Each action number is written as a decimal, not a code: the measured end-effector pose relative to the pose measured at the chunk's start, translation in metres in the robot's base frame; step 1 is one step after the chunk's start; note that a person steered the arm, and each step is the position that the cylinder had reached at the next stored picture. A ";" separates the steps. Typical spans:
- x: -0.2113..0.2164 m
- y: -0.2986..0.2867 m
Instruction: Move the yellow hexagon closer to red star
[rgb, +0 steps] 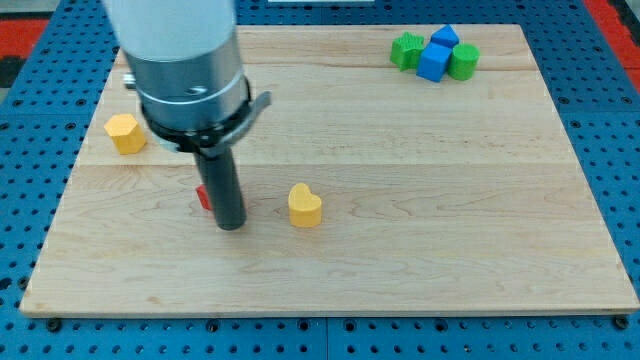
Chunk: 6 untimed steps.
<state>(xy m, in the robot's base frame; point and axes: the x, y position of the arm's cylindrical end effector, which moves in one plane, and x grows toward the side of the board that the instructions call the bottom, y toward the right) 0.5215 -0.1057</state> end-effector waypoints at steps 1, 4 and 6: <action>-0.021 -0.030; -0.086 -0.157; -0.129 -0.087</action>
